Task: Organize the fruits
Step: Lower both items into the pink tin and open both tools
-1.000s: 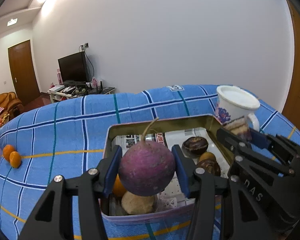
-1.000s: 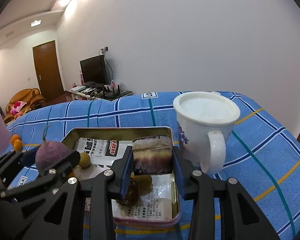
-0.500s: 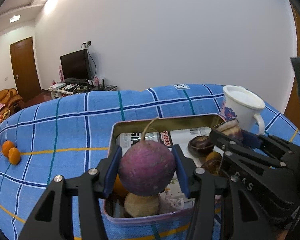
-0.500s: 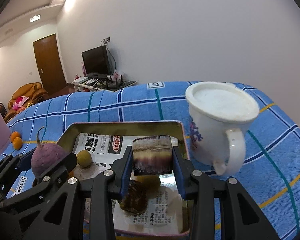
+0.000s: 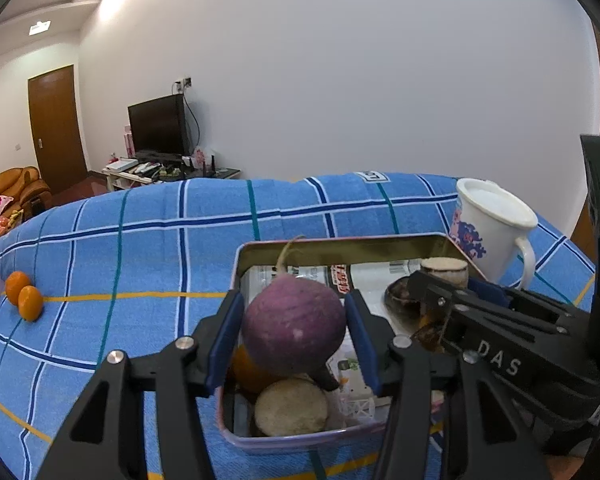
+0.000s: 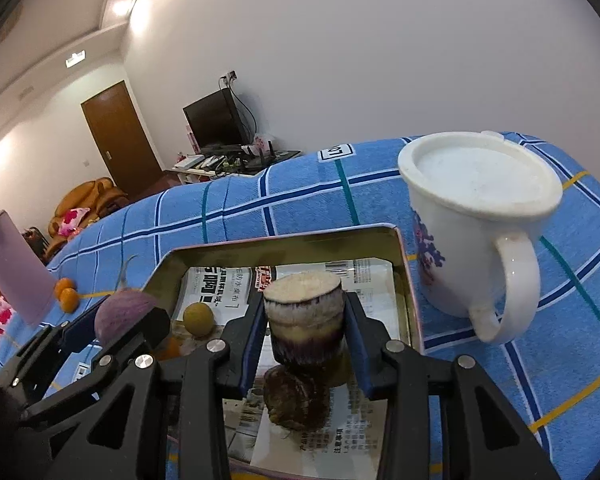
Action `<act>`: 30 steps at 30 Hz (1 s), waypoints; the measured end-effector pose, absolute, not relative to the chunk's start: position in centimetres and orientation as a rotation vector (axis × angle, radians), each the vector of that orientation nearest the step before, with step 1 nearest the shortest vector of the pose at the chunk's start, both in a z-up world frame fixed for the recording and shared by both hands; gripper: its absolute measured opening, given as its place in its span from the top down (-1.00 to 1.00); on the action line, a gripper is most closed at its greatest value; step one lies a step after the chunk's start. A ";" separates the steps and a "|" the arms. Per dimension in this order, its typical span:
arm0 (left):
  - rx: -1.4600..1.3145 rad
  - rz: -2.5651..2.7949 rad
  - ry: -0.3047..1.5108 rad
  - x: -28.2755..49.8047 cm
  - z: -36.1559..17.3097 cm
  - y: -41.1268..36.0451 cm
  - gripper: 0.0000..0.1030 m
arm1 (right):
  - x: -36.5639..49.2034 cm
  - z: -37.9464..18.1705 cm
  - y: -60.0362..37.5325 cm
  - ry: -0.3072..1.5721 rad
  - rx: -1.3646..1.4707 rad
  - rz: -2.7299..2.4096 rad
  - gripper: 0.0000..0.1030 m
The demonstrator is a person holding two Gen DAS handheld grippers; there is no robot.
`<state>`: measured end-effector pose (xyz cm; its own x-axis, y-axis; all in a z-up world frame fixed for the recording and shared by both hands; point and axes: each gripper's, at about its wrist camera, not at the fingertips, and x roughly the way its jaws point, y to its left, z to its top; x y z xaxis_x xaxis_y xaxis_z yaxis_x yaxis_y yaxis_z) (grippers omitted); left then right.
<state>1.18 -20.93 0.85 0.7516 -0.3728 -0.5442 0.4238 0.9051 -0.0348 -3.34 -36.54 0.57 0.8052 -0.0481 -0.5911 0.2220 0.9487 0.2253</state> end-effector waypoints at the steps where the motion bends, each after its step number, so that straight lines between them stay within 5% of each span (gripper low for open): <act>1: 0.094 -0.431 0.570 1.1 0.9 -20.9 -0.15 | -3.4 0.6 -36.6 0.617 0.297 -0.144 0.20; 8: 0.087 -0.395 0.475 -0.2 2.1 -19.9 -0.58 | -4.6 1.5 -37.5 0.529 0.384 -0.097 0.03; 10: 0.072 -0.384 0.479 0.0 2.3 -19.5 -1.00 | -5.0 1.8 -37.8 0.497 0.413 -0.081 -0.12; 17: 0.101 -0.297 0.403 -0.6 3.3 -18.1 -1.00 | -7.6 3.7 -36.5 0.323 0.316 -0.165 -0.46; 30: 0.053 -0.149 0.473 0.4 1.8 -13.5 -1.00 | -10.1 4.4 -33.5 0.200 0.169 -0.363 -0.46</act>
